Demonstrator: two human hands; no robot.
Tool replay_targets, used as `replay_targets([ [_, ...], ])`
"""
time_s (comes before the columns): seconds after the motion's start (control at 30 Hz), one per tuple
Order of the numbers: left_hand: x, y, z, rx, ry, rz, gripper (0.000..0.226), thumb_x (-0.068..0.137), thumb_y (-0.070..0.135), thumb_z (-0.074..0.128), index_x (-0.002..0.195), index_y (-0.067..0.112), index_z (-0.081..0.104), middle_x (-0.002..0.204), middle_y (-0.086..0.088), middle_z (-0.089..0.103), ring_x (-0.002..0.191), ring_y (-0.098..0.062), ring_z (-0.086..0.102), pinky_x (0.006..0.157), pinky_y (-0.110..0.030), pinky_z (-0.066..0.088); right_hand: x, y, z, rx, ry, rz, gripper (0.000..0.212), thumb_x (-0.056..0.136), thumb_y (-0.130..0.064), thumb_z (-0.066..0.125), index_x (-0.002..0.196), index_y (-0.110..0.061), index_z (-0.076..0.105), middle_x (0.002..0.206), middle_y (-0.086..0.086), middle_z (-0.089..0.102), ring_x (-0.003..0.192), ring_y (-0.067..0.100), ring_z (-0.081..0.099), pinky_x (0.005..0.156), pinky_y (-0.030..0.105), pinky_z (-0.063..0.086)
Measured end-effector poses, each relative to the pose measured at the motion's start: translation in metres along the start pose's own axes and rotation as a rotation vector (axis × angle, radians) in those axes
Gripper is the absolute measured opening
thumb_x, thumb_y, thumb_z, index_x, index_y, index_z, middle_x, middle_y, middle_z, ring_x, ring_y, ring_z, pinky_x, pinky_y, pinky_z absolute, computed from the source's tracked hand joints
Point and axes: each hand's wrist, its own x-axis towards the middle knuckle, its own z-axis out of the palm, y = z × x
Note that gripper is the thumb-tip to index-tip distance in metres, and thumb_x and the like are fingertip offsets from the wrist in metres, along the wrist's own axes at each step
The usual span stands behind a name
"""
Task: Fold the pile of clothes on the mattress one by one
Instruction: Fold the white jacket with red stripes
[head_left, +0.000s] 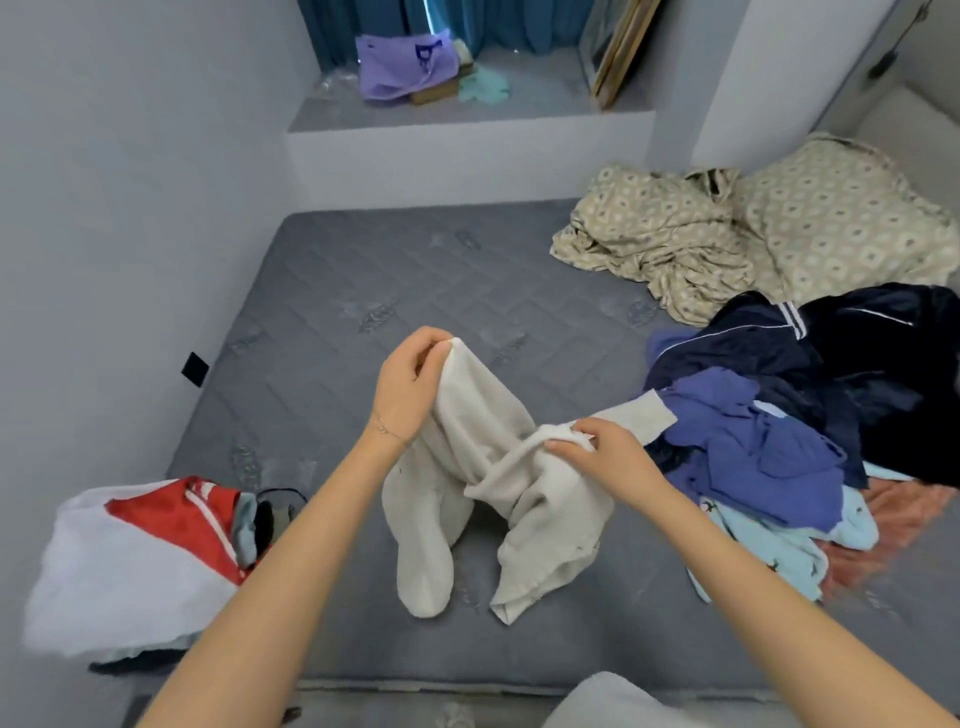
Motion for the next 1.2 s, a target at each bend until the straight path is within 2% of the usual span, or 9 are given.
replay_targets([
  [0.13,0.006,-0.013,-0.041,-0.005,-0.111,0.04,0.019,0.098,0.01,0.047,0.09,0.011,0.064,0.088,0.009,0.063,0.081,0.003,0.056,0.076,-0.01,0.042,-0.011,-0.026,0.056,0.009,0.01,0.109,0.029,0.084,-0.048,0.068,0.091,-0.022,0.057,0.066,-0.008,0.046,0.058,0.005,0.04,0.052,0.02,0.029],
  [0.3,0.008,-0.026,-0.048,0.035,-0.234,0.03,0.016,0.097,0.012,0.05,0.091,0.011,0.065,0.089,0.004,0.065,0.083,-0.007,0.057,0.079,-0.022,0.045,-0.015,-0.046,0.088,0.184,0.054,0.158,0.058,0.082,-0.041,0.073,0.132,-0.026,0.049,0.102,-0.006,0.065,0.081,0.008,0.06,0.061,0.011,0.042],
  [0.43,0.006,-0.028,-0.043,-0.003,-0.356,0.001,0.017,0.096,0.009,0.05,0.09,0.011,0.065,0.087,0.005,0.065,0.082,-0.009,0.057,0.081,-0.028,0.044,0.0,-0.065,0.087,0.162,0.031,0.015,0.092,0.074,-0.04,0.08,0.148,-0.036,0.027,0.131,-0.014,0.047,0.12,0.006,0.047,0.09,0.019,0.038],
  [0.53,-0.001,-0.026,-0.037,-0.035,-0.468,0.002,0.018,0.096,0.008,0.051,0.088,0.014,0.066,0.083,0.011,0.065,0.08,-0.005,0.057,0.078,-0.022,0.044,0.013,-0.077,0.084,0.071,-0.091,-0.141,0.091,0.072,-0.041,0.081,0.147,-0.038,0.03,0.147,-0.018,0.038,0.133,0.001,0.034,0.106,0.023,0.031],
  [0.6,-0.004,-0.027,-0.035,-0.037,-0.505,-0.008,0.017,0.096,0.009,0.051,0.09,0.011,0.067,0.086,0.008,0.067,0.083,-0.006,0.06,0.08,-0.023,0.045,0.02,-0.077,0.082,0.069,-0.154,-0.16,0.055,0.073,-0.039,0.08,0.123,-0.04,0.057,0.12,-0.023,0.061,0.108,-0.006,0.052,0.089,0.021,0.042],
  [0.67,-0.006,-0.029,-0.035,-0.037,-0.477,-0.032,0.017,0.096,0.009,0.052,0.091,0.008,0.068,0.089,0.003,0.068,0.085,-0.008,0.061,0.082,-0.024,0.046,0.023,-0.072,0.083,0.08,-0.152,-0.099,0.023,0.076,-0.039,0.077,0.088,-0.021,0.068,0.078,-0.01,0.064,0.07,0.002,0.052,0.066,0.027,0.04],
  [0.8,-0.012,-0.043,-0.037,-0.05,-0.466,-0.148,0.016,0.096,0.008,0.053,0.09,0.002,0.067,0.082,-0.003,0.066,0.076,-0.006,0.058,0.073,-0.02,0.045,0.021,-0.061,0.083,0.105,-0.137,-0.093,0.041,0.082,-0.032,0.073,0.071,0.003,0.054,0.061,-0.001,0.043,0.055,0.008,0.034,0.055,0.028,0.026],
  [1.0,-0.035,-0.101,-0.034,0.025,-0.56,-0.784,0.037,0.102,0.036,0.039,0.082,0.012,0.059,0.076,-0.004,0.057,0.06,-0.014,0.052,0.057,-0.02,0.048,0.004,-0.056,0.097,0.091,-0.15,-0.096,0.035,0.078,-0.018,0.076,0.056,-0.022,0.049,0.055,-0.011,0.043,0.053,0.003,0.035,0.054,0.023,0.028],
  [1.2,-0.066,-0.148,-0.017,0.013,-0.647,-1.199,0.059,0.088,0.066,0.046,0.122,0.018,0.053,0.119,-0.01,0.056,0.106,-0.027,0.058,0.083,-0.04,0.052,-0.027,-0.057,0.144,0.217,-0.165,-0.035,0.044,0.077,-0.021,0.079,0.054,-0.023,0.042,0.049,-0.013,0.035,0.05,0.004,0.03,0.052,0.02,0.024],
])
